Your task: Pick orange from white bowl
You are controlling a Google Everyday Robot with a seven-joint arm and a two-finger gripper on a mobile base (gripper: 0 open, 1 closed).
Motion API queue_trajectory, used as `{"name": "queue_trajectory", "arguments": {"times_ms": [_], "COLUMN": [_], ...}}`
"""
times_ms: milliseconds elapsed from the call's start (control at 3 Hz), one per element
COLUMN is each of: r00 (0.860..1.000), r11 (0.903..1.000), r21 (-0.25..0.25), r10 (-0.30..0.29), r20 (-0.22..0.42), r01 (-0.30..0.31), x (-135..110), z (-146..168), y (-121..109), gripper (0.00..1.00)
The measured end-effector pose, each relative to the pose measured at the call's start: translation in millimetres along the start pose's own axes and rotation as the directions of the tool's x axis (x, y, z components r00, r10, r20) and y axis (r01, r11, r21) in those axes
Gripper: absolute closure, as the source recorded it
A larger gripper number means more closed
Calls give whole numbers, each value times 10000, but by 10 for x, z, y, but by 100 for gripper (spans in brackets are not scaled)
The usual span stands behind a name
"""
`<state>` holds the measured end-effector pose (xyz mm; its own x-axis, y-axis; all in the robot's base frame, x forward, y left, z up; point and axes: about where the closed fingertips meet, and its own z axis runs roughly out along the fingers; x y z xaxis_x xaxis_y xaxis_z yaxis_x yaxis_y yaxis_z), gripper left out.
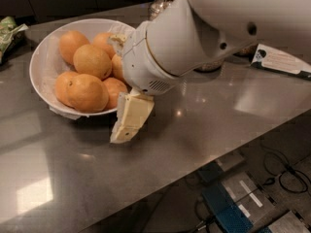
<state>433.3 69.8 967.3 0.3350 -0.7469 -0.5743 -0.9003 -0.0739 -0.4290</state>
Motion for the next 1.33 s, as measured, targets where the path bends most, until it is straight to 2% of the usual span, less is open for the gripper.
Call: {"name": "queue_trajectory", "arguments": {"times_ms": [333, 667, 1333], "r00": [10000, 10000, 9998], "r11": [10000, 10000, 9999], "r21": [0, 0, 112], "r10": [0, 0, 1], "r20": [0, 0, 178], "r01": [0, 0, -3], "x": [0, 0, -12], "z": [0, 0, 77], "y": [0, 0, -77], "gripper": [0, 18, 22]}}
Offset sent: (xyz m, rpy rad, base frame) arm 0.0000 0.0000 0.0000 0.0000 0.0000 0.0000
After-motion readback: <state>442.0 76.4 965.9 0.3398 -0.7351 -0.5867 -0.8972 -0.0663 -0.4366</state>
